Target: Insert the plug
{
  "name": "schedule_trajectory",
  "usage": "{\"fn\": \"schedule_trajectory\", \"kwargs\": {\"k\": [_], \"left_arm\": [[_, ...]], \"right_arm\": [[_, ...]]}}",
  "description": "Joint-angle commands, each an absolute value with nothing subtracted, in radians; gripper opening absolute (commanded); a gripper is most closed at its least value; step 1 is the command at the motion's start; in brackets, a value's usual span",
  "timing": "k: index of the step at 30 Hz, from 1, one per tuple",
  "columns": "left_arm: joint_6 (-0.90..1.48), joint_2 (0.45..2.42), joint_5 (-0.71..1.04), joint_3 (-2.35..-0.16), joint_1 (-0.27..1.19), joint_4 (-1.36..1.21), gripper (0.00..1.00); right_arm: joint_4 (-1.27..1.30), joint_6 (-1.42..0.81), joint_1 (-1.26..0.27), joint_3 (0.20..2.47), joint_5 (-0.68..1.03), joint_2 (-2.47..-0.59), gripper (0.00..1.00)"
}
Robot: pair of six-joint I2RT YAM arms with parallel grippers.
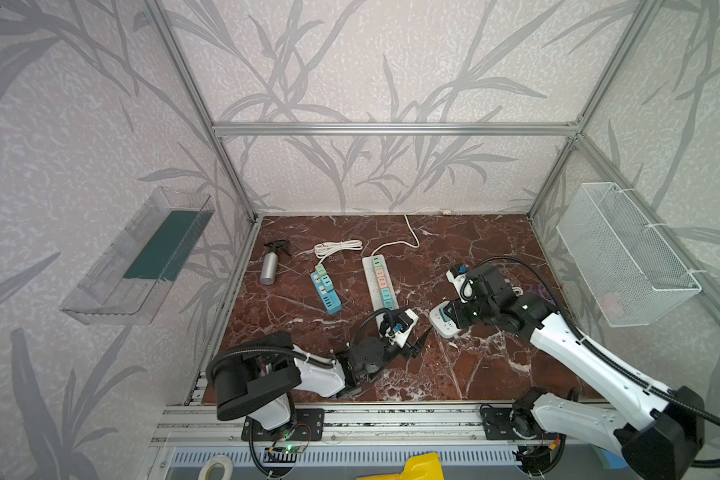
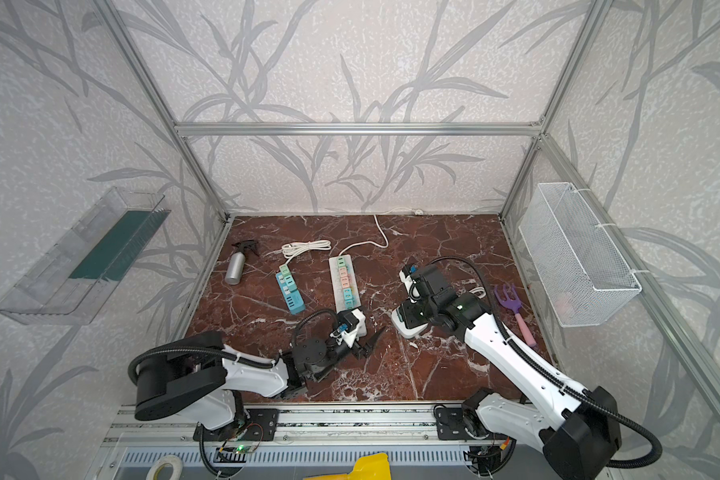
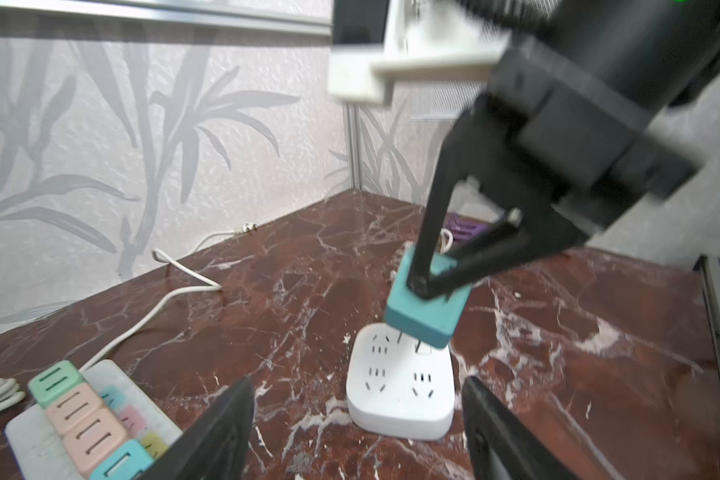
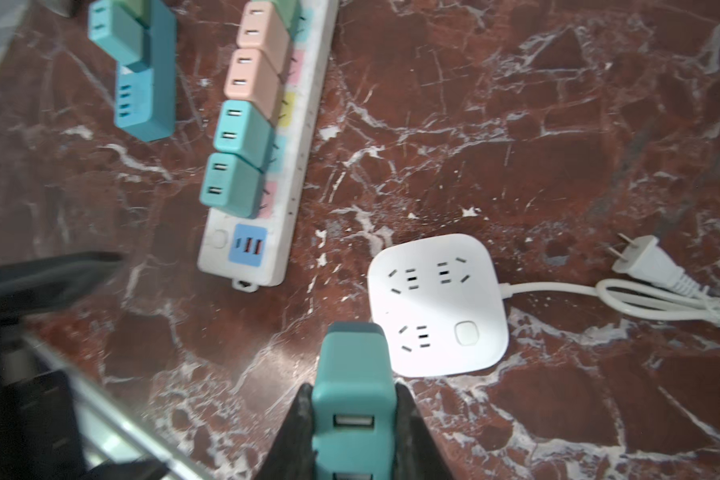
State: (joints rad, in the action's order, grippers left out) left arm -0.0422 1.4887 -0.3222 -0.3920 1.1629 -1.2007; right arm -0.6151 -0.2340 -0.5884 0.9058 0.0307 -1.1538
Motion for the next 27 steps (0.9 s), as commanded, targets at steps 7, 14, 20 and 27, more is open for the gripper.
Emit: {"fn": "schedule_trajectory", "kwargs": {"k": [7, 14, 20, 27], "left_arm": [[0.11, 1.238, -0.465, -0.396, 1.148, -0.902, 0.79], [0.128, 1.23, -0.449, -0.398, 1.148, -0.907, 0.79], [0.135, 1.223, -0.435, -0.396, 1.148, -0.899, 0.79], [0.141, 1.203, -0.436, -0.394, 1.148, -0.882, 0.79]], "right_arm": [[-0.365, -0.033, -0.596, 0.862, -0.127, -1.307, 0.0], [-0.407, 0.015, -0.586, 0.895, -0.126, -1.388, 0.0], [-0.4, 0.003, -0.553, 0.883, -0.04, -1.403, 0.0], [-0.487, -0.001, -0.548, 0.931, -0.035, -1.386, 0.0]]}}
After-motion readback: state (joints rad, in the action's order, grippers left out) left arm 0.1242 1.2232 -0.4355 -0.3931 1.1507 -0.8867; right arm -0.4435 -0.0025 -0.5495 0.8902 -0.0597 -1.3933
